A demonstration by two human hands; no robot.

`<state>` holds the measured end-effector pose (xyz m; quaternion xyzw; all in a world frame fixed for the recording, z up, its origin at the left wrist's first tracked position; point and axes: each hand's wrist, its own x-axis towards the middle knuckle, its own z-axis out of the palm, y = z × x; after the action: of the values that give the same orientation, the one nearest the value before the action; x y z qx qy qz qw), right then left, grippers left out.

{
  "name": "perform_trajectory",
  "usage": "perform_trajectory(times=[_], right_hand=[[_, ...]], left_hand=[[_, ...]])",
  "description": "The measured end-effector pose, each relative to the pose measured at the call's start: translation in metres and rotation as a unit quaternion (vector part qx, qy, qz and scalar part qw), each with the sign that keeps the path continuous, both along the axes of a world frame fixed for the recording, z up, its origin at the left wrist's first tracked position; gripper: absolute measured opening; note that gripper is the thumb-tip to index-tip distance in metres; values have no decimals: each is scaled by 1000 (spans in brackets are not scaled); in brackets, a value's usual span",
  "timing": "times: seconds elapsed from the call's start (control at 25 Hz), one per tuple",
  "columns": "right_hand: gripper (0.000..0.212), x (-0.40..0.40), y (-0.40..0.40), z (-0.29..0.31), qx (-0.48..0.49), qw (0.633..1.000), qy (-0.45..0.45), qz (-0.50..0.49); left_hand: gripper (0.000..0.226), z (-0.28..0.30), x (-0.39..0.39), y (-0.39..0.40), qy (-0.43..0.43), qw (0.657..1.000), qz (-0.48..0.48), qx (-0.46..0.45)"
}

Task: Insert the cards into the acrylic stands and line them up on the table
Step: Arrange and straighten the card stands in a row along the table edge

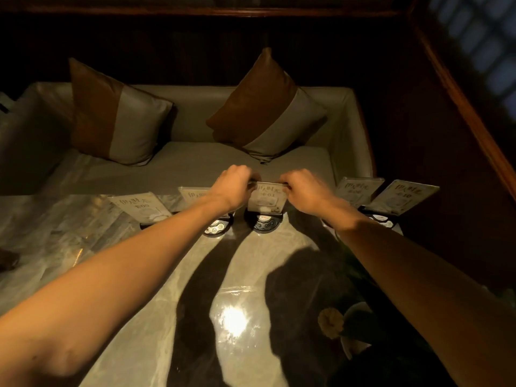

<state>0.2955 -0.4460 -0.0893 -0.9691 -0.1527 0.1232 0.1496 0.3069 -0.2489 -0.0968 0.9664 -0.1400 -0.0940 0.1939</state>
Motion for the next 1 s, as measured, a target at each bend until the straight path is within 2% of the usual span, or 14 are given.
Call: perform_trajectory(times=[0.16, 0.28, 1.0], right_hand=[[23, 10, -31, 16, -86, 995, -28, 37], [24, 16, -52, 17, -106, 994, -21, 34], [26, 17, -101, 2, -52, 999, 3, 4]], left_hand=[[21, 6, 8, -24, -20, 999, -45, -21], [20, 3, 13, -42, -37, 997, -55, -38], [17, -7, 18, -91, -30, 996, -62, -60]])
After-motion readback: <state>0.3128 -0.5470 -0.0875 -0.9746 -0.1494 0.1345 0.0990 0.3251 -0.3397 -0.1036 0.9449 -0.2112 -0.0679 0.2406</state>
